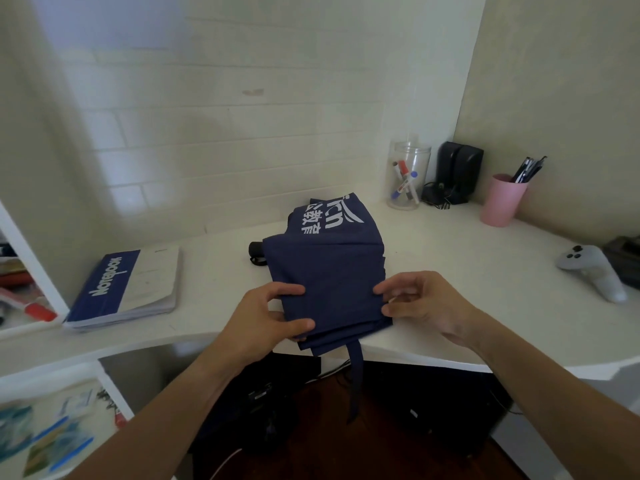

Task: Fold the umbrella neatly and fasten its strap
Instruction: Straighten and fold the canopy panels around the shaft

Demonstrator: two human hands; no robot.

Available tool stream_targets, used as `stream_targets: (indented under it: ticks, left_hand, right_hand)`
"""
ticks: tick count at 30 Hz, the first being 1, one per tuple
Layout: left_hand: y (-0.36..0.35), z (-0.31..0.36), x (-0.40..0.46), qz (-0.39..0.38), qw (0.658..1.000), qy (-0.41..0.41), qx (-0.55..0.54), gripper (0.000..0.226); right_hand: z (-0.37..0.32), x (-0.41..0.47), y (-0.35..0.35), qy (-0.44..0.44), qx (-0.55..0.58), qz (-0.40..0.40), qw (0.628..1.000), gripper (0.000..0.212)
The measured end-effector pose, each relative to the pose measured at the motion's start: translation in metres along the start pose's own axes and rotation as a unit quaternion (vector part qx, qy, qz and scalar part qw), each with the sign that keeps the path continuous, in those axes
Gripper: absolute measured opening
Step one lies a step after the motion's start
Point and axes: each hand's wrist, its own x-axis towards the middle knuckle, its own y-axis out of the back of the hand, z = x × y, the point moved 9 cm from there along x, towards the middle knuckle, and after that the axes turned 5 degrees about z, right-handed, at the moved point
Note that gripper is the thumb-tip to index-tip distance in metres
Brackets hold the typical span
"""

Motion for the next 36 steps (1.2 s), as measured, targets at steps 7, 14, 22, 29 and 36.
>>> stream_targets:
  ticks: [7,14,22,29,36]
  left_hand:
    - [-0.004,-0.004,0.003,0.002,0.992,-0.032,0.121,0.059]
    - [-0.002,0.003,-0.002,-0.006,0.968,-0.048,0.245,0.061]
    - [-0.018,0.064,-0.001,0.089,0.834,-0.333,0.431,0.044]
    - [-0.033,-0.011,0.019,-0.125,0.805,-0.258,0.52,0.074]
    - [-0.037,-0.014,0.018,-0.12,0.792,-0.273,0.532,0.08]
  right_hand:
    - [-0.098,-0.021,-0.051,0.366,-0.31,0.129,0.868,0.025]
    - [-0.009,0.007,-0.089,0.235,-0.542,-0.108,0.8,0.067]
    - [0.003,0.013,-0.088,0.215,-0.535,-0.133,0.806,0.08]
    - [0.006,0.012,-0.067,0.202,-0.524,-0.139,0.816,0.079]
    - [-0.019,-0.009,-0.046,0.248,-0.517,-0.113,0.812,0.062]
